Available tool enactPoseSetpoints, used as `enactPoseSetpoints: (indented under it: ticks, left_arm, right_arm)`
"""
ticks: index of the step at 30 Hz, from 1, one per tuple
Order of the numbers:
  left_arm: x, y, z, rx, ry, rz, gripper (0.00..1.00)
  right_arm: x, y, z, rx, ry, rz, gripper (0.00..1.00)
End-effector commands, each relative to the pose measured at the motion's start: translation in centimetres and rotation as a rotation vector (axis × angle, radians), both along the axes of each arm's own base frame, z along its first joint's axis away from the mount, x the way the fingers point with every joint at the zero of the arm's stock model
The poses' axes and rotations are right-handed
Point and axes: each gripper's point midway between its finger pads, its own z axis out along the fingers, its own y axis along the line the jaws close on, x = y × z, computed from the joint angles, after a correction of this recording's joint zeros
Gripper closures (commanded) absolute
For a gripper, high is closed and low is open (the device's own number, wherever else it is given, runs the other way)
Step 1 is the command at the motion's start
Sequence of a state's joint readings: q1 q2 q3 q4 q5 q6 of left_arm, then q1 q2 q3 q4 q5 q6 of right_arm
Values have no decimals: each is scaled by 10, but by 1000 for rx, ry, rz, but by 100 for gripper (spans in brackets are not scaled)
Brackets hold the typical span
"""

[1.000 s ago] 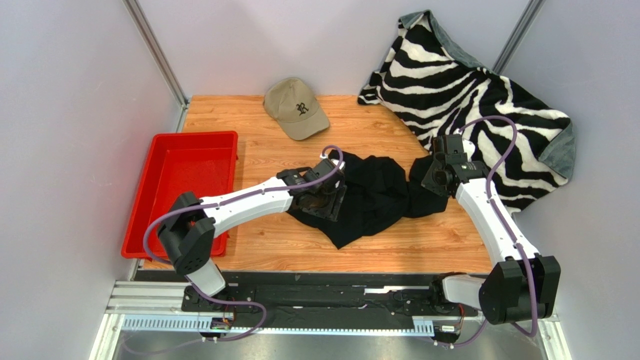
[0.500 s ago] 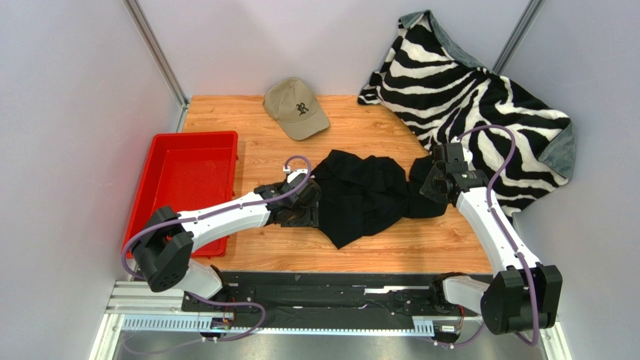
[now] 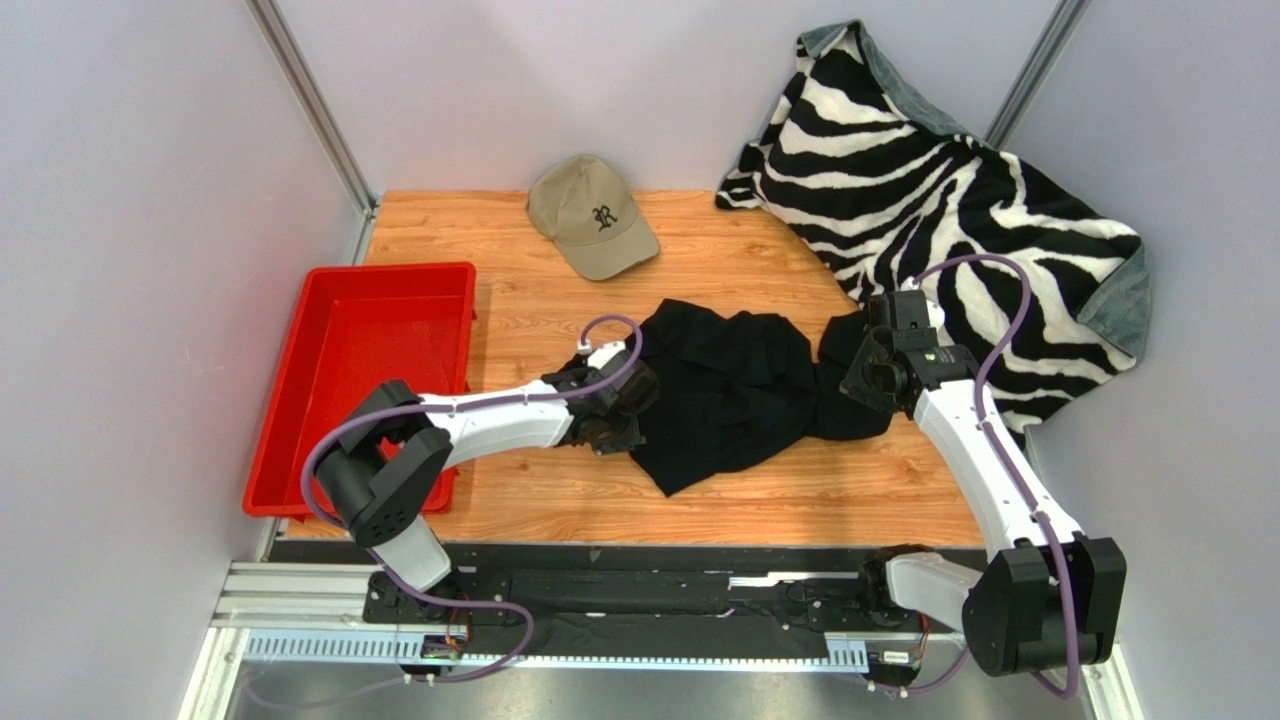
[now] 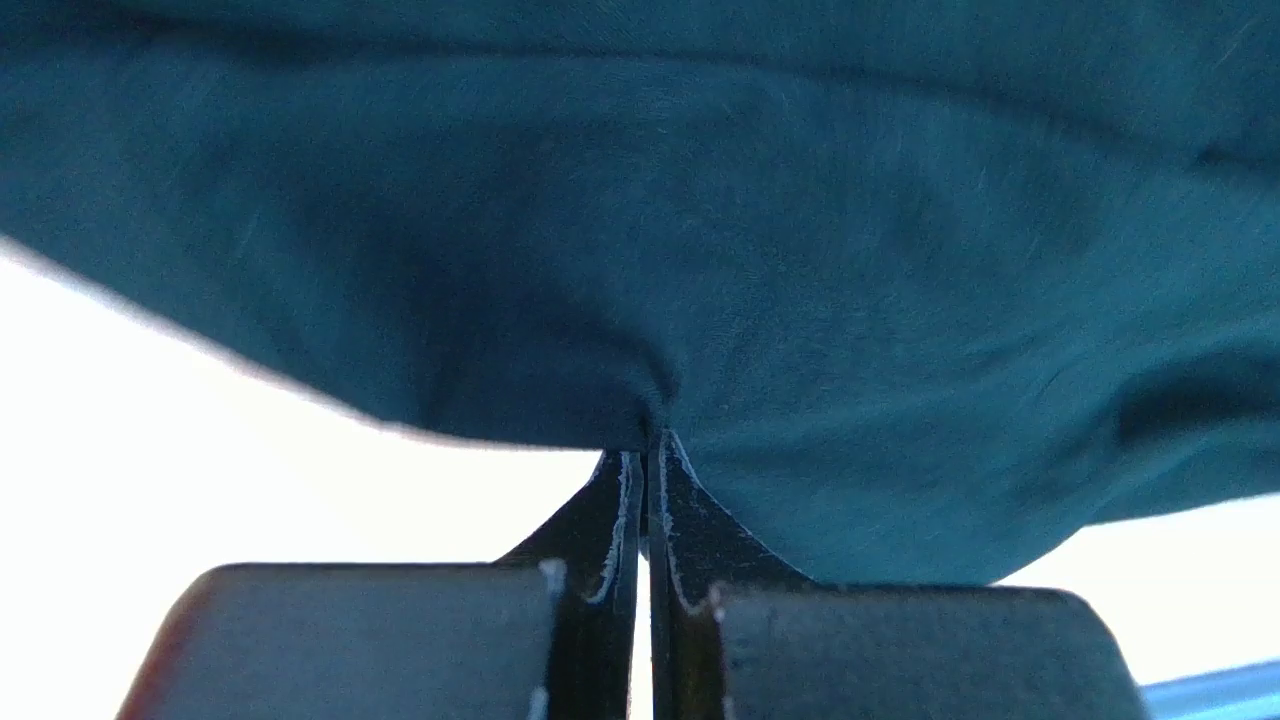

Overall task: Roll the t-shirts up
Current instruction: Pick up the T-shirt from the center of the board.

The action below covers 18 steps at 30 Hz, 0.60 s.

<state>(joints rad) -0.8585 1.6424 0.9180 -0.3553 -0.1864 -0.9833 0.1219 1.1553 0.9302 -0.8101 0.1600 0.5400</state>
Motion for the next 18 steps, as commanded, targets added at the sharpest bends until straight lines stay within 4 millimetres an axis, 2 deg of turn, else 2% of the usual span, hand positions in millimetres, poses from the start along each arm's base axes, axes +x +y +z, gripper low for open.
enactPoseSetpoints:
  ticks: [1, 2, 3, 5, 6, 8, 10, 13, 14, 16, 18]
  left_arm:
    - [56, 48, 83, 118, -214, 103, 100]
    - [71, 70, 99, 151, -257, 153, 100]
    - [76, 84, 128, 160, -308, 155, 100]
    - [87, 109, 154, 175, -359, 194, 100]
    - [88, 115, 175, 173, -402, 175, 100]
    - [86, 119, 187, 174, -421, 158, 100]
    - [81, 120, 195, 161, -429, 137, 100]
    - [75, 119, 196, 134, -433, 124, 100]
    - [74, 118, 195, 130, -431, 117, 100]
    - [74, 117, 198, 125, -441, 110, 100]
    - [75, 116, 200, 124, -441, 95, 100]
  right_arm:
    - [9, 3, 20, -1, -46, 53, 100]
    - [6, 5, 19, 2, -28, 74, 100]
    - [5, 12, 16, 29, -9, 104, 100]
    - [0, 16, 12, 38, 23, 143, 100]
    - [-3, 19, 9, 48, 38, 162, 100]
    - [-10, 18, -3, 49, 81, 168, 100]
    - [-15, 31, -8, 117, 105, 189, 98]
    - [-22, 41, -14, 169, 110, 170, 65]
    - [-26, 42, -13, 171, 97, 167, 47]
    - [-34, 48, -12, 171, 86, 144, 41]
    - [-47, 54, -10, 178, 58, 124, 39]
